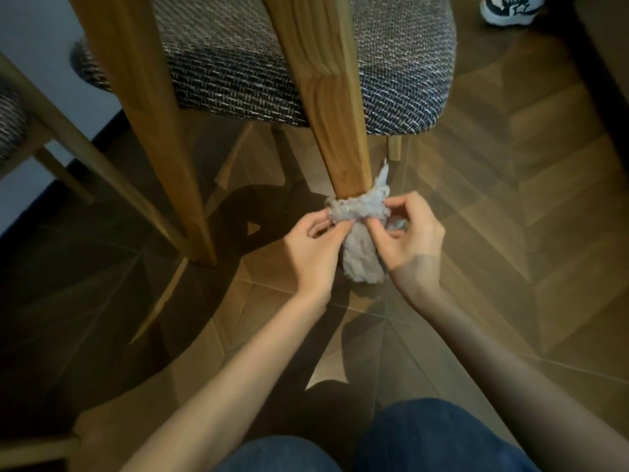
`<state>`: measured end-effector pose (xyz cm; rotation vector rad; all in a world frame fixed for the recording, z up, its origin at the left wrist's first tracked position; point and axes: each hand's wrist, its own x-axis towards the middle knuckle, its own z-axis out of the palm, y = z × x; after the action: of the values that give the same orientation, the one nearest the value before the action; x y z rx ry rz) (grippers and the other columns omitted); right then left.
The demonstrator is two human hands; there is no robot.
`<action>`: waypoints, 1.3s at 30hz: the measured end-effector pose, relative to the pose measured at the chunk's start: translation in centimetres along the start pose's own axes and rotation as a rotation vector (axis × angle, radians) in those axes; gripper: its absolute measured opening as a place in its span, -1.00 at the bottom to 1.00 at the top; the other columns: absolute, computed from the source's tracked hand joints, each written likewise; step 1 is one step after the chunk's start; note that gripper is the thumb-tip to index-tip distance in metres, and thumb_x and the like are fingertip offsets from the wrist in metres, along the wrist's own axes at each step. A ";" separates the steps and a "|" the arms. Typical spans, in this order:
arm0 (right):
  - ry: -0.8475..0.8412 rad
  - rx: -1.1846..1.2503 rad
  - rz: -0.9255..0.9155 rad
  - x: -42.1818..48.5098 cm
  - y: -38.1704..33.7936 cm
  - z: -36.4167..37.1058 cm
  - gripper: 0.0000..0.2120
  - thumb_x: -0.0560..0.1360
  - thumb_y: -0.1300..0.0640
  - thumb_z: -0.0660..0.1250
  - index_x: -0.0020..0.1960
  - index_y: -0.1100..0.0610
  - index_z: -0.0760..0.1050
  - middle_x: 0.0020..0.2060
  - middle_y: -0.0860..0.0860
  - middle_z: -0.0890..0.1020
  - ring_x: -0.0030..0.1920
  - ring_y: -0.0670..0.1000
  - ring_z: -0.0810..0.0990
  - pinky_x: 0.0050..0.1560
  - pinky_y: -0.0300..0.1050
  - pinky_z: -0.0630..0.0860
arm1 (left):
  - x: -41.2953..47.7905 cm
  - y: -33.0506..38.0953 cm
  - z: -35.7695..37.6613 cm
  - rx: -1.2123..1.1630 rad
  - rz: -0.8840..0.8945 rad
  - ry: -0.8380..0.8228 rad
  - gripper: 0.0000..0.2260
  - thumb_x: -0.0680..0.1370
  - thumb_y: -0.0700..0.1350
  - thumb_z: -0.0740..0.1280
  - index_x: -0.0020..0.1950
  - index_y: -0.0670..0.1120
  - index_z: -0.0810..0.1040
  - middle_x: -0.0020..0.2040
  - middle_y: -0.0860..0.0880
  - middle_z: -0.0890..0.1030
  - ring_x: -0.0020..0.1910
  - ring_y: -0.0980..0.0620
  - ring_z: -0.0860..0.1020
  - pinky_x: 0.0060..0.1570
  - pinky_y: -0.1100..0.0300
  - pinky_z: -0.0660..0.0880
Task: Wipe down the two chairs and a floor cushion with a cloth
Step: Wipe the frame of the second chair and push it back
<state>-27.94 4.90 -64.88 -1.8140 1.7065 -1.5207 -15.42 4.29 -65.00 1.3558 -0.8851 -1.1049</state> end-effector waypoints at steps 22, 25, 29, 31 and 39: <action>0.265 0.328 -0.276 6.5 -21.0 2.3 -0.86 0.41 0.18 0.51 -0.14 0.12 0.54 -0.23 -0.03 0.57 -0.23 -0.16 0.55 -0.19 -0.33 0.46 | -1.5 18.4 -10.5 -0.270 0.613 0.201 -0.75 0.42 -0.27 0.49 0.08 -0.17 0.64 -0.06 0.03 0.71 -0.05 0.11 0.67 -0.09 0.33 0.56; 0.262 0.412 -0.244 6.6 -24.1 5.2 -0.87 0.41 0.20 0.50 -0.16 0.11 0.54 -0.25 0.02 0.58 -0.24 -0.16 0.55 -0.17 -0.34 0.45 | -0.3 19.1 -13.1 -0.278 0.758 0.341 -0.78 0.42 -0.27 0.48 0.05 -0.14 0.65 -0.06 0.03 0.70 -0.06 0.07 0.68 -0.05 0.31 0.56; 0.401 0.409 -0.154 7.2 -26.0 8.6 -0.89 0.39 0.27 0.48 -0.15 0.21 0.56 -0.21 0.06 0.56 -0.23 -0.25 0.49 -0.14 -0.44 0.39 | 3.1 19.9 -14.1 -0.154 0.835 0.360 -0.78 0.44 -0.26 0.46 0.06 -0.08 0.65 0.02 -0.08 0.68 0.04 0.03 0.65 0.05 0.14 0.57; 0.455 0.404 -0.092 7.2 -26.2 9.7 -0.87 0.39 0.28 0.46 -0.10 0.22 0.56 -0.15 0.07 0.53 -0.19 -0.26 0.48 -0.14 -0.36 0.47 | 4.9 19.8 -13.9 -0.066 0.795 0.291 -0.75 0.45 -0.27 0.45 0.12 -0.18 0.64 0.07 -0.07 0.66 0.09 0.07 0.63 0.11 0.12 0.56; 0.528 0.369 -0.031 6.4 -24.0 12.2 -0.79 0.42 0.26 0.42 0.04 0.24 0.53 -0.07 0.06 0.63 -0.06 -0.02 0.61 -0.01 -0.28 0.50 | 7.5 16.8 -14.2 -0.056 0.781 0.134 -0.67 0.46 -0.23 0.45 0.22 -0.16 0.58 0.15 -0.01 0.63 0.18 0.10 0.58 0.20 0.09 0.53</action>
<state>-5.45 1.09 -49.24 -1.3328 1.4445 -2.2975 1.77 -0.44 -50.07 0.8851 -1.1338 -0.4238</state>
